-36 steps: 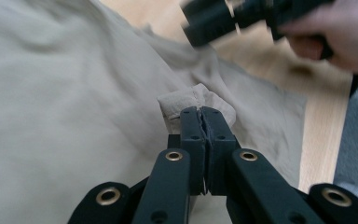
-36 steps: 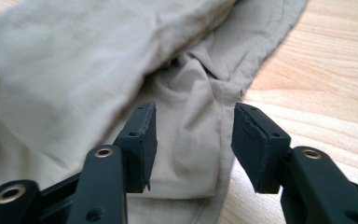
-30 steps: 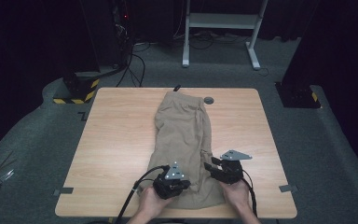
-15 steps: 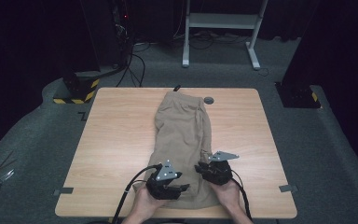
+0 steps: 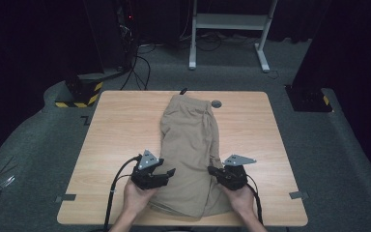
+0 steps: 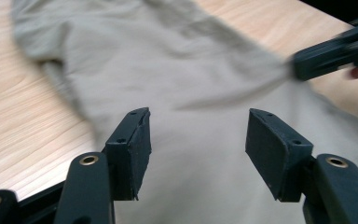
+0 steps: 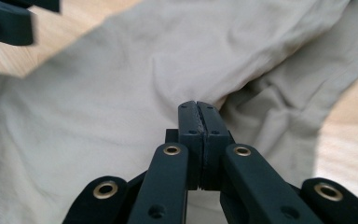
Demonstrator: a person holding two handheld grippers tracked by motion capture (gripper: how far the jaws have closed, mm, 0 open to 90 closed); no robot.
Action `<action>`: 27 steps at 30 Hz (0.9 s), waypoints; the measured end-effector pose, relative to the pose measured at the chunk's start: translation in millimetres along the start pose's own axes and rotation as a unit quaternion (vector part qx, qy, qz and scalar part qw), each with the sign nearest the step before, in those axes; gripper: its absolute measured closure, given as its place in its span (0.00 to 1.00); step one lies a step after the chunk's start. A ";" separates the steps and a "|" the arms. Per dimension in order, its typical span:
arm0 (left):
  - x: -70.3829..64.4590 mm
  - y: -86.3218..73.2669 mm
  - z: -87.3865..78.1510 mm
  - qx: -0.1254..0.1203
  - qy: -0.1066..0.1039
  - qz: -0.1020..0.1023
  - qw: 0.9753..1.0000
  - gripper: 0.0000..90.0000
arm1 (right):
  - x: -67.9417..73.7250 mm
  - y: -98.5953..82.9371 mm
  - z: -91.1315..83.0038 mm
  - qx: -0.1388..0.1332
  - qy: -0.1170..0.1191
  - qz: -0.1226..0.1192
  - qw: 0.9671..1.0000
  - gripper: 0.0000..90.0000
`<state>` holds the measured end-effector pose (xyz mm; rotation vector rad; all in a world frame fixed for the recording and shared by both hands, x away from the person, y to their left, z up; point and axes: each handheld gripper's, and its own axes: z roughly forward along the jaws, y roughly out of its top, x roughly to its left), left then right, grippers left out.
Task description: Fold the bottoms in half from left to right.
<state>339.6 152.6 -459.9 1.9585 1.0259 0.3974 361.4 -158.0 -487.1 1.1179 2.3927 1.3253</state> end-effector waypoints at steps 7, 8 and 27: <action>16.5 -10.4 11.4 0.027 0.007 -0.029 0.999 0.45 | -6.6 20.0 -26.5 -0.031 -0.014 -0.007 0.999 0.99; 16.9 -12.4 13.2 0.031 0.006 -0.033 0.999 0.44 | -8.8 20.8 -29.2 -0.031 -0.018 -0.006 0.999 0.99; 2.4 -43.6 23.8 0.063 0.007 -0.019 0.998 0.65 | -40.7 -19.1 -15.7 0.025 -0.076 0.054 0.995 0.67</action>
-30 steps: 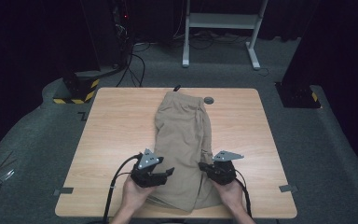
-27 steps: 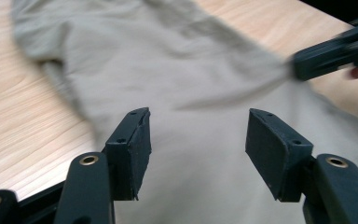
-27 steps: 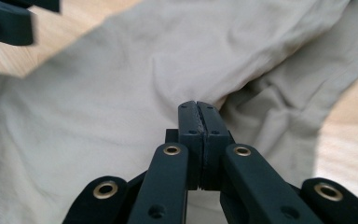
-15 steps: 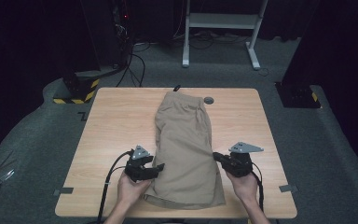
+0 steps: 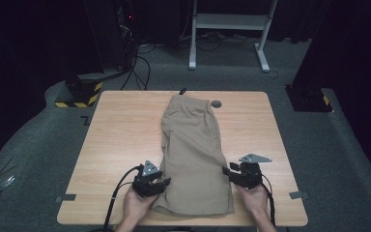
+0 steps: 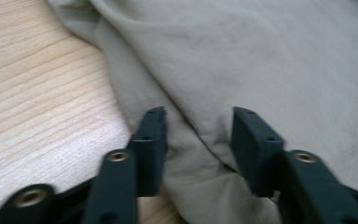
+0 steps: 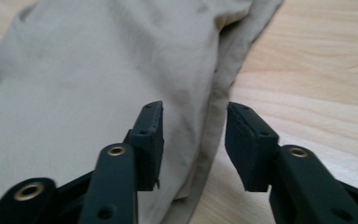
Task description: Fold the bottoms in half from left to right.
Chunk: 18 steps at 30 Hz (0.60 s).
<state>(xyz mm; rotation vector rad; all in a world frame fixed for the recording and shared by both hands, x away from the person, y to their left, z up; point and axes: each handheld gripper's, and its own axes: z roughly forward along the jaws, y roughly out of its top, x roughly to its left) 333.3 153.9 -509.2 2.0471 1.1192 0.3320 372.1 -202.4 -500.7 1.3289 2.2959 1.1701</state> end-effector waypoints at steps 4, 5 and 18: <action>2.2 -0.9 0.9 0.011 -0.007 -0.002 1.000 0.81 | 2.6 -2.0 6.1 0.012 0.009 -0.014 1.000 0.96; 2.2 -0.9 0.9 0.011 -0.007 -0.002 1.000 0.85 | 2.6 -2.6 6.9 0.010 0.009 -0.018 1.000 0.98; 3.8 -14.8 -18.0 0.040 -0.007 0.010 0.999 0.97 | -4.8 -17.0 -4.4 0.028 -0.003 -0.028 0.999 0.95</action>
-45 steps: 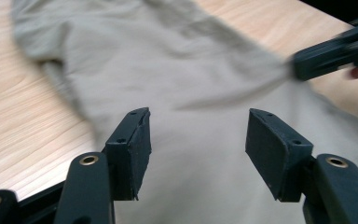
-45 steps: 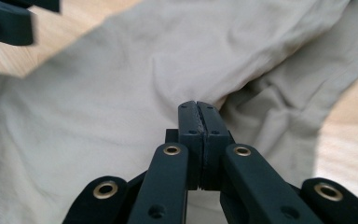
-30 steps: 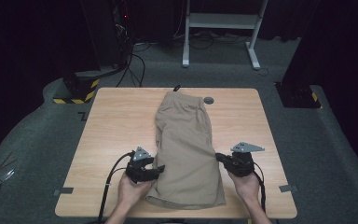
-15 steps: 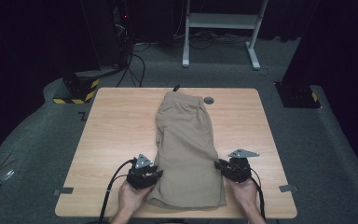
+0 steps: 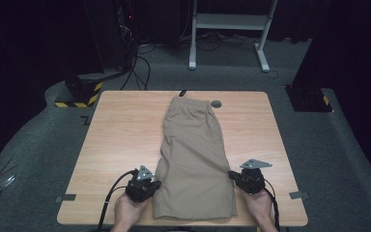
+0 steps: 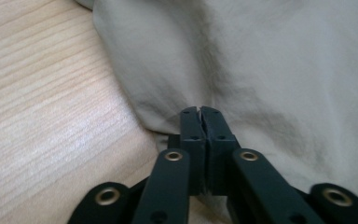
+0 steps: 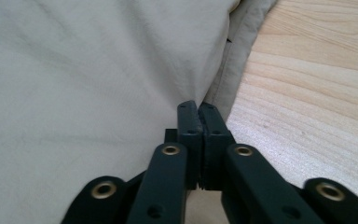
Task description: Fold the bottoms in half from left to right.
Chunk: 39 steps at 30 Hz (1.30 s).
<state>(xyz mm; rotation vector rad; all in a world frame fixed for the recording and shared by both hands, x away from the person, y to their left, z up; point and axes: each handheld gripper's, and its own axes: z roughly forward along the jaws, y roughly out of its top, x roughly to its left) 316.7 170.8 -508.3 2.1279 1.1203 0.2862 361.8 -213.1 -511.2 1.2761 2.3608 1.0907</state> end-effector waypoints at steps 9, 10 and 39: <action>24.1 32.0 19.9 -0.030 0.036 -0.060 0.997 0.58 | -1.1 22.8 6.2 -0.043 -0.016 0.022 0.999 0.66; 26.2 35.0 24.6 -0.028 0.038 -0.065 0.997 0.57 | -1.7 26.5 8.9 -0.045 -0.016 0.026 0.999 0.66; 26.3 39.6 17.6 -0.038 0.024 -0.051 0.998 0.57 | -1.9 20.0 -2.0 -0.027 -0.021 -0.002 0.999 0.68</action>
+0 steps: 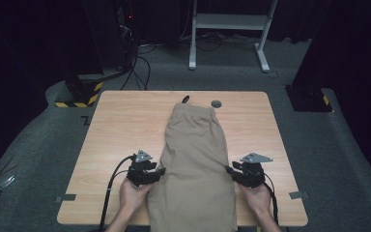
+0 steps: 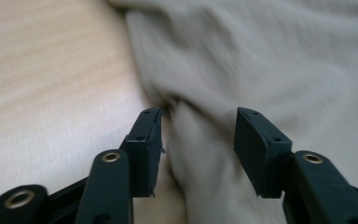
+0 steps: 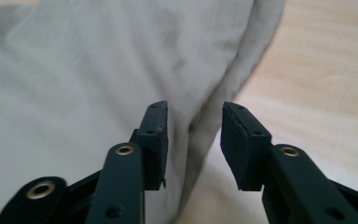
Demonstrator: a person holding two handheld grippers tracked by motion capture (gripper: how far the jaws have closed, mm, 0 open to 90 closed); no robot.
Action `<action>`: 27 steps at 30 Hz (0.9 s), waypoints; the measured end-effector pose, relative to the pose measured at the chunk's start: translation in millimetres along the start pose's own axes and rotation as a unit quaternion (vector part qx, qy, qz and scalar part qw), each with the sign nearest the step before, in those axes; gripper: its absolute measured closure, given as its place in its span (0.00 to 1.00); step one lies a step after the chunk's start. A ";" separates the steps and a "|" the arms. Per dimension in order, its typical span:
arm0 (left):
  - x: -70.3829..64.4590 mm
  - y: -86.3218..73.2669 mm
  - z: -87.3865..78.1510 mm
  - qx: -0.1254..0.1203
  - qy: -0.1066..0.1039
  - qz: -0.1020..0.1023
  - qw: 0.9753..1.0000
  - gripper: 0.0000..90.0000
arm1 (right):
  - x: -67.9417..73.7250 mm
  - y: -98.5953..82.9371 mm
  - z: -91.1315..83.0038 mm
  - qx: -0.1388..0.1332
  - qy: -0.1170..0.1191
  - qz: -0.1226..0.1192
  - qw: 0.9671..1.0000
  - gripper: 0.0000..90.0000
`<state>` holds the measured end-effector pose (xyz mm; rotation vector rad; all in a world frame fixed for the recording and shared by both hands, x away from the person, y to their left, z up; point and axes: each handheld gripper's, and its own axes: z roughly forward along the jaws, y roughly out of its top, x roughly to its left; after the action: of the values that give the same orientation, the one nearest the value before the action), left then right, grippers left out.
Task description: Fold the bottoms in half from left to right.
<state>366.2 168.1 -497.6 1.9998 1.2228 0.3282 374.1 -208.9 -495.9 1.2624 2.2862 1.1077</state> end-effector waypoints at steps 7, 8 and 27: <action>8.0 12.4 28.3 0.006 0.012 -0.022 1.000 0.62 | -7.2 26.3 28.2 0.002 -0.011 0.023 1.000 0.70; 8.6 11.8 34.8 0.015 0.015 -0.019 1.000 0.68 | -7.8 28.4 32.7 0.006 -0.012 0.023 1.000 0.73; 18.0 6.5 21.3 0.010 0.015 -0.026 1.000 0.74 | -16.4 27.7 36.2 0.014 -0.010 0.020 1.000 0.75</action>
<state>391.6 171.6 -510.4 1.9821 1.2986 0.3218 420.7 -196.2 -500.5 1.3290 2.2794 1.0748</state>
